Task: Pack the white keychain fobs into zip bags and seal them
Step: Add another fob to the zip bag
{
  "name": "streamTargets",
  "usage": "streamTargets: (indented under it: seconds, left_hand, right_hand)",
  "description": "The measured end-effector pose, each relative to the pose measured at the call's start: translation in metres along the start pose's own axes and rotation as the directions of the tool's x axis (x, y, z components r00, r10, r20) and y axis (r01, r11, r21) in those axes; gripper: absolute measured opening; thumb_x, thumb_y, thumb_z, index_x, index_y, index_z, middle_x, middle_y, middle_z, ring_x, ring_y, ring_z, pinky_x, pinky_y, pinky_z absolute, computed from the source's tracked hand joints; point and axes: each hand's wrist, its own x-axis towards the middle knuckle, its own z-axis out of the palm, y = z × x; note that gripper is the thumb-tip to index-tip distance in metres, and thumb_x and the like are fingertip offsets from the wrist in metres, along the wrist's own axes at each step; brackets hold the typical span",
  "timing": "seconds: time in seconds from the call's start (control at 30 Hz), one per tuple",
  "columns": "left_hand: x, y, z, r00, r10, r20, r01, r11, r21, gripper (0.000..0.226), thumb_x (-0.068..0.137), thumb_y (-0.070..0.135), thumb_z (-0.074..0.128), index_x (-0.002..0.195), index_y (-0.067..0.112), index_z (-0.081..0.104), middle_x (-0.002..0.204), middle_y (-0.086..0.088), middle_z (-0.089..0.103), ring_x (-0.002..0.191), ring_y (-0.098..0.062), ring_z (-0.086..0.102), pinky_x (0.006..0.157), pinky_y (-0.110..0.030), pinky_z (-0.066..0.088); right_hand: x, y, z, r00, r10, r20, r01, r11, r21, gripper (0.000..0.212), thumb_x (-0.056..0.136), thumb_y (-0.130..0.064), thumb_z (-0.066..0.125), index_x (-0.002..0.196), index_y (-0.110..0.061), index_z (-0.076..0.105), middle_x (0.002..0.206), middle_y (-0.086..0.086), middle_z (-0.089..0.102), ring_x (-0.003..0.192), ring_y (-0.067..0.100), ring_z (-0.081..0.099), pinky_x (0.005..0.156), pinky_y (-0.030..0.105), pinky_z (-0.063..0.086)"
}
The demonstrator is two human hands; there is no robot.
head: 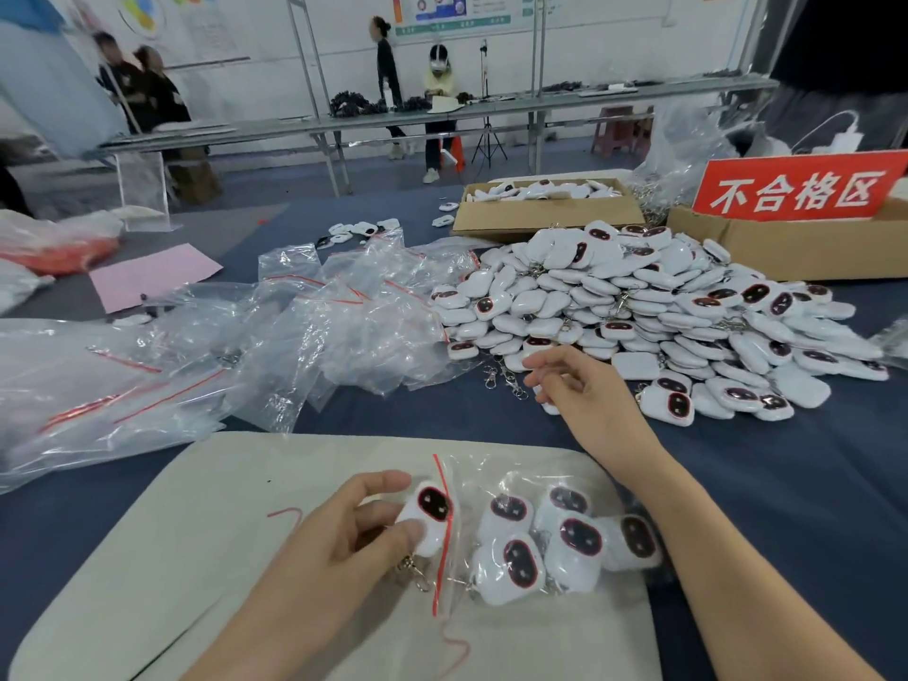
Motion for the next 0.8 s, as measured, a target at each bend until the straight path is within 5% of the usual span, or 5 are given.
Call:
streamTargets:
  seconds: [0.17, 0.43, 0.6, 0.73, 0.8]
  left_hand:
    - [0.007, 0.011, 0.004, 0.998, 0.003, -0.063, 0.004, 0.994, 0.111, 0.017, 0.092, 0.016, 0.072, 0.102, 0.027, 0.077, 0.087, -0.006, 0.075, 0.066, -0.008, 0.066, 0.062, -0.017, 0.051]
    - [0.011, 0.018, 0.030, 0.991, -0.049, -0.123, 0.085, 0.950, 0.301, 0.025, 0.085, 0.055, 0.069, 0.098, 0.034, 0.073, 0.089, 0.009, 0.074, 0.078, -0.006, 0.068, 0.076, -0.021, 0.052]
    - [0.013, 0.016, 0.036, 0.974, -0.006, -0.224, 0.079, 0.945, 0.317, 0.009, 0.089, 0.029, 0.076, 0.092, 0.028, 0.068, 0.082, 0.007, 0.071, 0.064, 0.000, 0.063, 0.064, -0.015, 0.050]
    - [0.014, 0.014, 0.034, 0.961, -0.051, -0.273, 0.100, 0.980, 0.170, 0.007, 0.092, 0.013, 0.071, 0.092, 0.019, 0.067, 0.080, 0.000, 0.075, 0.065, -0.014, 0.065, 0.074, -0.039, 0.056]
    - [0.013, 0.015, 0.035, 0.955, -0.084, -0.285, 0.111, 0.991, 0.081, 0.006, 0.094, 0.009, 0.067, 0.094, 0.015, 0.064, 0.077, -0.001, 0.077, 0.059, -0.014, 0.064, 0.063, -0.034, 0.055]
  right_hand:
    - [0.001, 0.001, 0.001, 1.000, -0.001, 0.006, 0.001, 1.000, -0.002, 0.040, 0.096, -0.009, 0.049, 0.091, -0.044, 0.067, 0.089, -0.016, 0.072, 0.076, 0.002, 0.066, 0.080, 0.022, 0.050]
    - [0.001, 0.001, 0.000, 1.000, 0.013, 0.018, -0.012, 1.000, -0.011, 0.036, 0.097, -0.010, 0.050, 0.093, -0.040, 0.068, 0.090, -0.017, 0.073, 0.077, -0.001, 0.066, 0.078, 0.018, 0.047]
    - [0.001, 0.000, 0.000, 1.000, 0.016, 0.025, -0.016, 1.000, -0.013, 0.033, 0.097, -0.011, 0.050, 0.096, -0.038, 0.068, 0.090, -0.019, 0.072, 0.079, -0.002, 0.066, 0.079, 0.018, 0.046]
    - [0.000, -0.001, 0.000, 1.000, 0.016, 0.023, -0.015, 1.000, -0.019, 0.032, 0.098, -0.011, 0.050, 0.096, -0.037, 0.068, 0.090, -0.018, 0.072, 0.079, -0.001, 0.066, 0.079, 0.019, 0.048]
    - [0.000, -0.001, -0.001, 1.000, 0.017, 0.021, -0.016, 1.000, -0.014, 0.032, 0.098, -0.011, 0.051, 0.095, -0.038, 0.068, 0.090, -0.018, 0.073, 0.079, -0.001, 0.066, 0.080, 0.020, 0.049]
